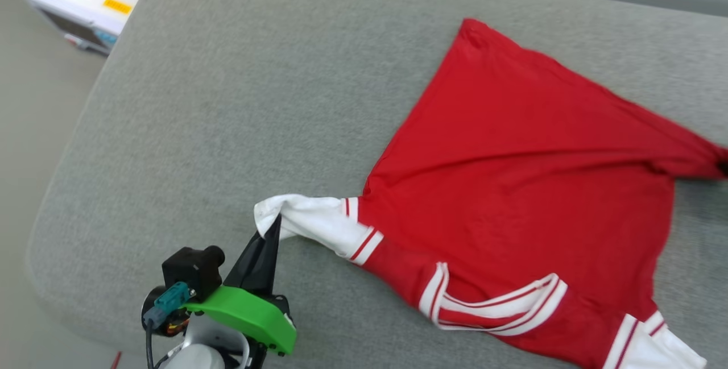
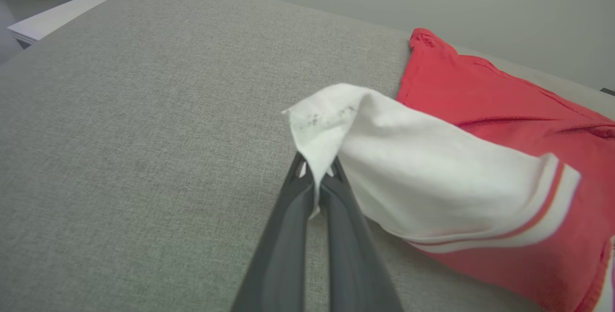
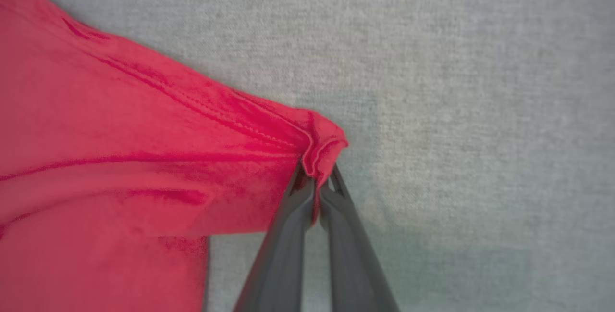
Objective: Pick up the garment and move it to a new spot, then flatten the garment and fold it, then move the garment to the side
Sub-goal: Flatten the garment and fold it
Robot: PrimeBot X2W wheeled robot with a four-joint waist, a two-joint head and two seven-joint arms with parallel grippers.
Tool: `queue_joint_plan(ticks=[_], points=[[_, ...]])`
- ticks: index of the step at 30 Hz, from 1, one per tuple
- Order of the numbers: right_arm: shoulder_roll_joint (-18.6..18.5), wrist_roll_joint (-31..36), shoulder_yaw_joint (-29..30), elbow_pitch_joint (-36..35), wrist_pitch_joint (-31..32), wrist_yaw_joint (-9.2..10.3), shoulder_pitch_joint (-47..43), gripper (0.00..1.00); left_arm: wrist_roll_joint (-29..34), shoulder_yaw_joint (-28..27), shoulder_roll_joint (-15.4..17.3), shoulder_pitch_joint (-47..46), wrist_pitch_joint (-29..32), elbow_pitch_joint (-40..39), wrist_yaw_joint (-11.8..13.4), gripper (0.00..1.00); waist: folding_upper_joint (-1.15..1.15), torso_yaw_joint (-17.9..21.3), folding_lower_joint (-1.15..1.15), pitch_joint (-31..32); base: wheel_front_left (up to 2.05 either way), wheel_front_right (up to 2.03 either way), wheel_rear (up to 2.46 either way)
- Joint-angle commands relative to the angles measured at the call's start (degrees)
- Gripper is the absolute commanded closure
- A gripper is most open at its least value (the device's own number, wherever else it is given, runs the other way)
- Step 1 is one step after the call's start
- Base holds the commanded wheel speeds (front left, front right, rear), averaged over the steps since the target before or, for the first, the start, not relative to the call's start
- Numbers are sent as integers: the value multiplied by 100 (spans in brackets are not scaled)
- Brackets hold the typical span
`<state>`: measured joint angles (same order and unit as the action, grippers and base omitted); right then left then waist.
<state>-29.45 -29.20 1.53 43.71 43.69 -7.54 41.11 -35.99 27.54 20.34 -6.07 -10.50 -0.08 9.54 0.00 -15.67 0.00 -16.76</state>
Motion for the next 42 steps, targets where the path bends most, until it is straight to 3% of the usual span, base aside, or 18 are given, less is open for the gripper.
queue_joint_plan(ticks=[1, 6, 11, 21, 28, 29, 30, 34, 42], points=[[-100, -118, 12, -166, -12, 5, -444, 100, -90, -56, 59, 67, 5, 72, 53, 100, 0, 454, 0, 439, 0, 0, 0], [-125, -358, 249, -993, -39, 5, -1574, 100, -214, -198, 172, 299, 17, 233, 142, 100, 0, 862, 0, 712, 0, 0, 0], [144, -370, 682, -1848, 81, 5, -2740, 100, -334, -289, 299, 548, 105, 311, 218, 100, 0, 1242, 0, 1015, 0, 0, 0], [1531, -210, 1762, -3687, 383, 5, -4886, 100, -530, -489, 514, 942, 216, 326, 379, 100, 0, 1861, 0, 1248, 0, 0, 0], [2266, 58, 2027, -4225, 556, 5, -5528, 100, -638, -547, 563, 1113, 238, 376, 409, 100, 0, 2113, 0, 1322, 0, 0, 0], [2338, 20, 2038, -4294, 476, 5, -5537, 35, -641, -543, 567, 1119, 246, 375, 413, 100, 0, 2124, 0, 1331, 0, 0, 0], [2378, -5, 2033, -4346, 375, 5, -5532, 0, -644, -538, 570, 1121, 255, 374, 413, 100, 0, 2130, 0, 1340, 0, 0, 0], [2374, -32, 1919, -4549, -214, 5, -5434, 0, -633, -501, 594, 1126, 300, 386, 419, 100, 0, 2133, 0, 1410, 0, 0, 0], [1871, 316, 1424, -4488, -1977, 5, -4894, 0, -550, -369, 598, 1075, 371, 370, 438, 100, 0, 1934, 0, 1534, 0, 0, 0]])
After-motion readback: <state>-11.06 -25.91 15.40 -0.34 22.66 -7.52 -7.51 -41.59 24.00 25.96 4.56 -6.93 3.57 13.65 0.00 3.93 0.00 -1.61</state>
